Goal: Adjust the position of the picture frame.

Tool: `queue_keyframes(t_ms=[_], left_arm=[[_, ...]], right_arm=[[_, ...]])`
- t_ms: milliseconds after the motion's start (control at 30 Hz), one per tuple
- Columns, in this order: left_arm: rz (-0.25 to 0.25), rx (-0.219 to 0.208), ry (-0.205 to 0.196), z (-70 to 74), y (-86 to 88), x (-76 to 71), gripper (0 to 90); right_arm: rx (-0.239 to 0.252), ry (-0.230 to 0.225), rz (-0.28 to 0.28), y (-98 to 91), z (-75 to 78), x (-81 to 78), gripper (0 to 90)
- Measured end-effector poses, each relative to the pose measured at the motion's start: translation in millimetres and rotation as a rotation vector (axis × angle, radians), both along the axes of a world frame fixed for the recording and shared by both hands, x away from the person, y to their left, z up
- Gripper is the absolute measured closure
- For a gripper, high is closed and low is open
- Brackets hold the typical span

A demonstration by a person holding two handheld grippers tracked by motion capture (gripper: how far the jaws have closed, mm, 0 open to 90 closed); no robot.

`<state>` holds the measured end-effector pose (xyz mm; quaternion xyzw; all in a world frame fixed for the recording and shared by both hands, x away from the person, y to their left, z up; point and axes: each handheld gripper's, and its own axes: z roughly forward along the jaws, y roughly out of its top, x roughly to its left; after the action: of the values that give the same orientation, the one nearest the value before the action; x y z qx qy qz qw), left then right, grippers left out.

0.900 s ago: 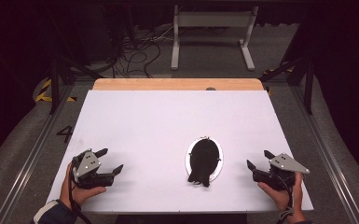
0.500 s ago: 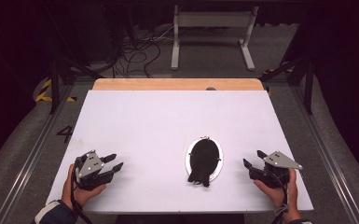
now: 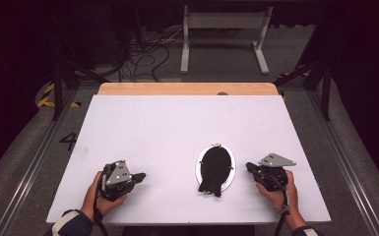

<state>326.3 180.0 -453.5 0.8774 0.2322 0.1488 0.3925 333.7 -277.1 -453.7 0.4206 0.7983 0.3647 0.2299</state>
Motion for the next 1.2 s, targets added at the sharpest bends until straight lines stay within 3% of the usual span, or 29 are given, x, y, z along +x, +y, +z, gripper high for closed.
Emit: queue_keyframes(t_ms=[167, 300, 633, 867, 1000, 1200], left_arm=[[-0.050, 0.017, 0.011, -2.2, -27.9, 7.5, 89.7], [-0.078, 0.023, 0.022, -5.2, -44.9, 13.0, 89.7], [-0.088, 0.024, 0.053, -10.9, -76.4, 31.1, 89.5], [-0.062, -0.003, 0.087, -12.3, -81.2, 36.7, 88.9], [-0.082, 0.008, 0.079, -11.8, -81.6, 36.5, 88.7], [-0.088, 0.015, 0.073, -11.6, -83.8, 34.4, 88.0]], right_arm=[[0.017, 0.066, -0.009, 19.2, -4.1, 2.1, 89.9], [0.034, 0.079, 0.004, 23.6, -4.6, -1.9, 90.0], [0.043, 0.081, 0.019, 33.4, -5.3, -5.0, 90.0], [0.023, 0.072, 0.035, 49.4, -5.5, -3.4, 90.0], [-0.003, 0.066, 0.049, 58.2, -5.1, -5.0, 90.0], [0.016, 0.081, 0.076, 63.1, -5.4, -7.3, 90.0]])
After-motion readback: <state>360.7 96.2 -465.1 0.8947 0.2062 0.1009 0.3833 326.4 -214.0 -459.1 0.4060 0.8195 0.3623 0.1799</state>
